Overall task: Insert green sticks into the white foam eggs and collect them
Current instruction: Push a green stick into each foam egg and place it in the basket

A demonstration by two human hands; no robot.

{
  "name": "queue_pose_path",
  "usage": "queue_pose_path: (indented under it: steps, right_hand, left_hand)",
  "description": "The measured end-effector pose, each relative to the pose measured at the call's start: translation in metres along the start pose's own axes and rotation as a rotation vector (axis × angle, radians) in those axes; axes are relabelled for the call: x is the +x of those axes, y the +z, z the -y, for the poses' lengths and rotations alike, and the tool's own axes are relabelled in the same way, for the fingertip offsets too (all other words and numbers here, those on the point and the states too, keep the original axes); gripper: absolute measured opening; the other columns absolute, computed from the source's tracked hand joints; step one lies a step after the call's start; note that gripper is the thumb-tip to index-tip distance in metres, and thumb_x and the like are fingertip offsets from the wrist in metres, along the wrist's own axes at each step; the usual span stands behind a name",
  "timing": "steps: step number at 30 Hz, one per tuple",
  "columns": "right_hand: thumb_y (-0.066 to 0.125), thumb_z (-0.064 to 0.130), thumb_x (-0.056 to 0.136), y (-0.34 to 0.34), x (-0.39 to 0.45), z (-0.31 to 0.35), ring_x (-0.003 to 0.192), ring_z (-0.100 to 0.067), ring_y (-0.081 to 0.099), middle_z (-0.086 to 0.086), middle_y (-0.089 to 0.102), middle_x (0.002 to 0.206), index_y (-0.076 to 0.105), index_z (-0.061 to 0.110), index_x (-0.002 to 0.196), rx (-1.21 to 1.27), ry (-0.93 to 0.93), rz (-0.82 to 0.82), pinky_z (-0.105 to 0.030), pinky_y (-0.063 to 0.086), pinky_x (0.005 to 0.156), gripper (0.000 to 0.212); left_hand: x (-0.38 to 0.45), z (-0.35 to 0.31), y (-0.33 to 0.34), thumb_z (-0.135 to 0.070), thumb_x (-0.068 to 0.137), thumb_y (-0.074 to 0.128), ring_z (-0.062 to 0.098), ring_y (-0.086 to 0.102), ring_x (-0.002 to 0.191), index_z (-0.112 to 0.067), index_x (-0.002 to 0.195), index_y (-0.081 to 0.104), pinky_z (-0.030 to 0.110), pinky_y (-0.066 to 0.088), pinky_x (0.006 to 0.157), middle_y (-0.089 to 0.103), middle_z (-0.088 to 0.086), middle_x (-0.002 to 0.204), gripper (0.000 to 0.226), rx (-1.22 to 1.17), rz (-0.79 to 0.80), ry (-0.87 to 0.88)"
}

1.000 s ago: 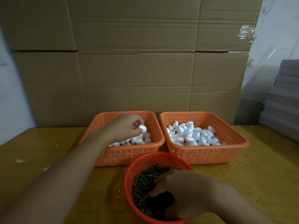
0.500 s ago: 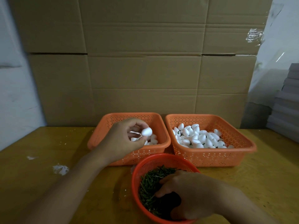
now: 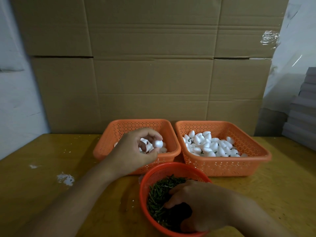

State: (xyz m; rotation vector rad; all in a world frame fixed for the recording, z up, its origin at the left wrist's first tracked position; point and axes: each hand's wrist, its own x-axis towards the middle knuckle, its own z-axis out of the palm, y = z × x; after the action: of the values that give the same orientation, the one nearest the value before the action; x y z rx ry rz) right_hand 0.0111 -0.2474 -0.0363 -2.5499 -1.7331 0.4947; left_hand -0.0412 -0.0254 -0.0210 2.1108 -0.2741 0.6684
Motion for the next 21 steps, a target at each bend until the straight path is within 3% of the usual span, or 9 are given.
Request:
queue_pose_path:
  steps: [4,15,18,21]
  right_hand:
    - [0.066,0.035,0.088,0.000,0.000,0.001,0.134,-0.010,0.041,0.022,0.046,0.144,0.048,0.048,0.140,-0.001,0.004,-0.003,-0.040,0.042,0.108,0.056]
    - [0.065,0.035,0.088,0.001,-0.002,0.003,0.136,-0.014,0.038,0.019,0.044,0.148,0.049,0.046,0.141,-0.026,0.009,-0.007,-0.039,0.039,0.110,0.056]
    - [0.066,0.036,0.088,0.001,-0.001,0.002,0.136,-0.015,0.038,0.017,0.044,0.149,0.048,0.046,0.141,-0.024,0.013,-0.006,-0.041,0.039,0.111,0.057]
    - [0.066,0.037,0.088,0.002,-0.001,0.001,0.137,-0.014,0.037,0.018,0.044,0.148,0.047,0.046,0.141,-0.025,0.003,-0.012,-0.042,0.038,0.111,0.057]
  left_hand:
    - [-0.001,-0.007,0.001,-0.021,0.077,0.075,0.015,0.065,0.092,-0.030,0.097,0.073,0.022,0.052,0.071,0.070,-0.014,0.099,0.022,0.034,-0.004,0.017]
    - [-0.003,-0.010,0.005,-0.009,0.079,0.082,0.019,0.064,0.098,-0.028,0.100,0.077,0.024,0.052,0.078,0.068,-0.009,0.102,0.029,0.078,0.069,0.072]
    - [-0.003,-0.013,0.006,-0.017,0.082,0.078,0.015,0.069,0.097,-0.032,0.100,0.076,0.020,0.053,0.079,0.072,-0.007,0.103,0.023,-0.021,0.043,0.024]
    - [-0.003,-0.018,0.006,-0.020,0.088,0.068,0.018,0.073,0.095,-0.031,0.104,0.074,0.025,0.057,0.081,0.076,0.003,0.102,0.021,-0.302,0.037,-0.111]
